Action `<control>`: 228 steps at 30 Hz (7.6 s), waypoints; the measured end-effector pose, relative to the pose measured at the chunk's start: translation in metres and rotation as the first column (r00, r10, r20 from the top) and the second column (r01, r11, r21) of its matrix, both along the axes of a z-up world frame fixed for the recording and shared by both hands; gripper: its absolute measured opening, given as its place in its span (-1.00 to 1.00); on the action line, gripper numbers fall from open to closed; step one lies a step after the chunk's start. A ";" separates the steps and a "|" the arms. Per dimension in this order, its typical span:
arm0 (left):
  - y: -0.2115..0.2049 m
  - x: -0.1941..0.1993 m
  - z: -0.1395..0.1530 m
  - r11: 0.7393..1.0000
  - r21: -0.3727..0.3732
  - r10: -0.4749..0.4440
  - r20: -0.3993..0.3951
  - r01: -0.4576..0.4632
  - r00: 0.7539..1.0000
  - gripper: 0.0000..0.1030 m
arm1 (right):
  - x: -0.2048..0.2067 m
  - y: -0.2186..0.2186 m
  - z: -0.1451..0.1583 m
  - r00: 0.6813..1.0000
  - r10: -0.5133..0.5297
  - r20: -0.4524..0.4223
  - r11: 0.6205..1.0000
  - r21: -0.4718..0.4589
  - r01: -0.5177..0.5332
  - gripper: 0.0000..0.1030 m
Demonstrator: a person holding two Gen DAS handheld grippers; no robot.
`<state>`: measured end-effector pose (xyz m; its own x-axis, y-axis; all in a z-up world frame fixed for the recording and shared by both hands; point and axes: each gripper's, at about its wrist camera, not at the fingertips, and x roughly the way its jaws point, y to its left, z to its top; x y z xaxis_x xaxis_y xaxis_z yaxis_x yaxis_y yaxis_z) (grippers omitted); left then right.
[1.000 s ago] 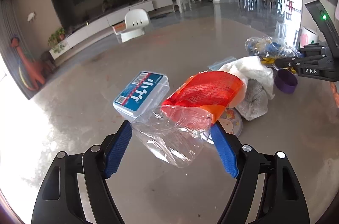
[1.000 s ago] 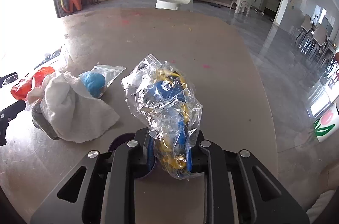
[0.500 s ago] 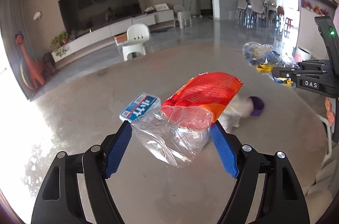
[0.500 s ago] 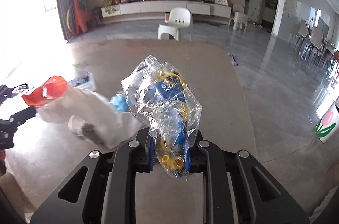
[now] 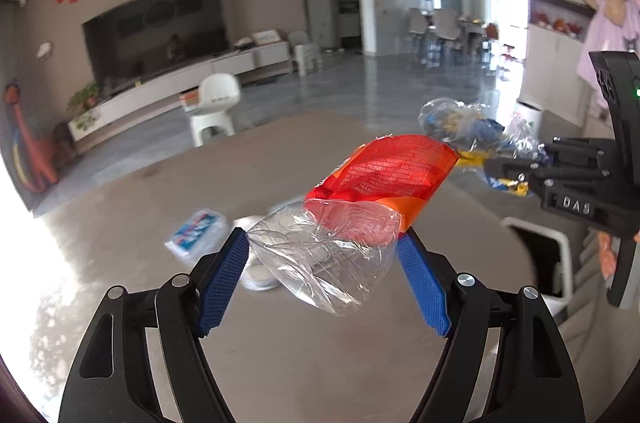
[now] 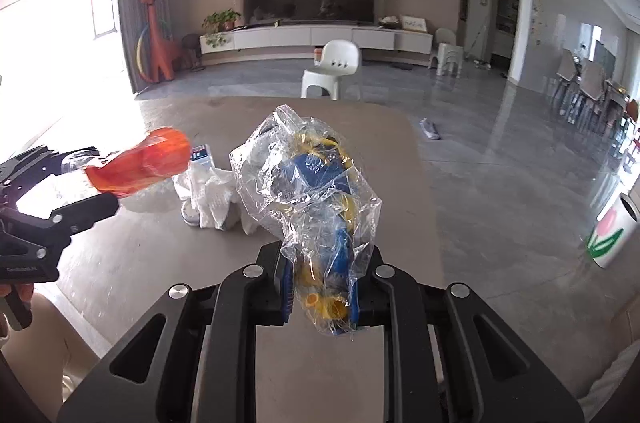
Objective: Collect trash
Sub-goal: 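Carry the crushed bottle and toy bag toward the white bin, then open both tools over the white bin to drop the bottle and toy bag, then move both open tools back to the table, then grasp the white tissue with the left tool while the right tool grasps the purple cap, then carry the tissue and purple cap over the white bin, then open both tools to drop the tissue and cap into the bin, then move both open tools back to the table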
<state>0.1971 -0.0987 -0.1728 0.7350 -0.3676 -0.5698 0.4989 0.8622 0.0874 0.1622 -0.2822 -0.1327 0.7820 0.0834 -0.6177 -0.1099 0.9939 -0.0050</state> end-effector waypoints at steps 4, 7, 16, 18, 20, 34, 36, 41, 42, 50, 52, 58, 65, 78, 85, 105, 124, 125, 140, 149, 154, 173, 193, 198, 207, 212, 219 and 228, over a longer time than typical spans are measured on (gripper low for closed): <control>-0.043 -0.012 -0.003 0.997 -0.016 -0.075 -0.014 0.075 0.997 0.45 | -0.028 -0.034 0.002 0.997 -0.075 0.002 0.997 0.004 0.075 -0.59; -0.080 -0.027 -0.010 0.990 -0.028 -0.137 -0.029 0.136 0.990 0.45 | -0.045 -0.063 0.001 0.990 -0.138 -0.001 0.990 0.008 0.138 -0.58; -0.178 -0.050 -0.032 0.951 -0.048 -0.308 -0.078 0.305 0.948 0.45 | -0.099 -0.144 -0.015 0.954 -0.299 -0.034 0.954 0.005 0.299 -0.58; -0.200 -0.054 -0.039 0.942 -0.039 -0.337 -0.098 0.334 0.936 0.45 | -0.108 -0.158 -0.020 0.943 -0.331 -0.039 0.943 0.013 0.332 -0.58; -0.218 -0.057 -0.045 0.933 -0.033 -0.360 -0.118 0.359 0.926 0.45 | -0.118 -0.176 -0.028 0.929 -0.366 -0.054 0.929 0.026 0.368 -0.58; -0.312 -0.058 -0.111 0.905 0.104 -0.378 -0.247 0.412 0.892 0.45 | -0.134 -0.244 -0.107 0.877 -0.440 -0.195 0.875 0.126 0.467 -0.58; -0.319 -0.056 -0.121 0.904 0.135 -0.364 -0.261 0.407 0.894 0.46 | -0.129 -0.251 -0.117 0.873 -0.438 -0.217 0.868 0.153 0.473 -0.58; -0.347 -0.063 -0.144 0.863 0.286 -0.338 -0.283 0.416 0.897 0.91 | -0.107 -0.262 -0.148 0.888 -0.318 -0.331 0.878 0.251 0.408 0.25; -0.353 -0.067 -0.151 0.844 0.357 -0.319 -0.265 0.400 0.910 0.92 | -0.102 -0.262 -0.150 0.890 -0.305 -0.339 0.885 0.245 0.397 0.96; -0.361 -0.063 -0.150 0.831 0.397 -0.309 -0.252 0.389 0.917 0.92 | -0.093 -0.255 -0.149 0.888 -0.316 -0.333 0.908 0.166 0.386 0.92; -0.361 -0.062 -0.146 0.839 0.388 -0.304 -0.247 0.382 0.920 0.92 | -0.099 -0.257 -0.143 0.891 -0.324 -0.319 0.905 0.169 0.390 0.92; -0.359 -0.059 -0.135 0.863 0.343 -0.301 -0.241 0.371 0.923 0.92 | -0.108 -0.258 -0.128 0.892 -0.351 -0.285 0.899 0.163 0.406 0.92; -0.337 -0.067 -0.113 0.882 0.309 -0.307 -0.197 0.356 0.931 0.92 | -0.111 -0.246 -0.101 0.896 -0.373 -0.240 0.903 0.131 0.410 0.92; -0.205 -0.035 -0.047 0.974 0.189 -0.118 -0.062 0.128 0.991 0.92 | -0.086 -0.166 -0.035 0.952 -0.294 -0.082 0.949 0.096 0.301 0.92; -0.124 0.002 -0.030 0.986 0.162 0.038 -0.030 -0.033 0.999 0.92 | -0.057 -0.094 -0.021 0.966 -0.258 0.022 0.965 -0.046 0.259 0.92; -0.017 0.128 -0.065 0.966 0.086 0.255 -0.149 -0.245 0.955 0.92 | 0.093 0.019 -0.090 0.984 -0.112 -0.137 0.993 -0.055 0.105 0.92; -0.014 0.168 -0.113 0.994 0.022 0.108 -0.303 -0.106 0.947 -0.28 | 0.158 0.043 -0.141 0.948 -0.005 -0.317 0.999 -0.038 -0.007 0.25; -0.013 0.169 -0.114 0.996 0.011 0.093 -0.309 -0.094 0.946 -0.42 | 0.158 0.043 -0.140 0.947 -0.006 -0.320 0.999 -0.035 -0.006 0.25; 0.024 0.134 -0.039 0.994 -0.041 0.093 -0.197 -0.103 0.976 -0.56 | 0.105 0.036 -0.084 0.984 0.011 -0.177 1.000 0.018 -0.008 -0.08; 0.023 0.105 0.027 0.998 -0.026 0.059 -0.110 -0.062 0.992 -0.56 | 0.068 0.030 -0.037 0.994 0.030 -0.103 0.998 0.055 -0.025 -0.08; 0.004 0.077 0.045 1.000 -0.019 0.013 -0.081 -0.014 0.997 -0.56 | 0.040 0.018 -0.012 0.998 0.013 -0.057 0.998 0.062 -0.009 -0.08; -0.182 -0.033 -0.015 0.934 -0.122 -0.354 -0.213 0.335 0.911 -0.55 | -0.100 -0.126 -0.018 0.954 -0.289 -0.074 0.957 -0.025 0.288 -0.08; -0.323 -0.049 -0.105 0.893 -0.035 -0.429 -0.362 0.448 0.828 -0.55 | -0.120 -0.228 -0.112 0.898 -0.388 -0.207 0.918 0.003 0.397 -0.08; -0.344 -0.046 -0.122 0.891 0.034 -0.409 -0.374 0.454 0.832 -0.33 | -0.112 -0.237 -0.127 0.888 -0.396 -0.231 0.913 0.002 0.408 -0.08; -0.361 -0.050 -0.117 0.872 0.198 -0.384 -0.291 0.448 0.876 0.91 | -0.099 -0.256 -0.153 0.891 -0.334 -0.307 0.940 -0.036 0.340 0.92; -0.355 -0.044 -0.104 0.886 0.144 -0.387 -0.297 0.441 0.873 0.91 | -0.104 -0.259 -0.140 0.896 -0.348 -0.277 0.932 -0.002 0.362 0.92; -0.339 -0.042 -0.091 0.902 0.115 -0.374 -0.275 0.417 0.885 0.91 | -0.114 -0.252 -0.111 0.909 -0.364 -0.201 0.927 0.013 0.374 0.92; -0.307 -0.043 -0.060 0.919 0.108 -0.351 -0.214 0.379 0.912 0.91 | -0.112 -0.234 -0.080 0.927 -0.349 -0.139 0.935 0.012 0.355 0.92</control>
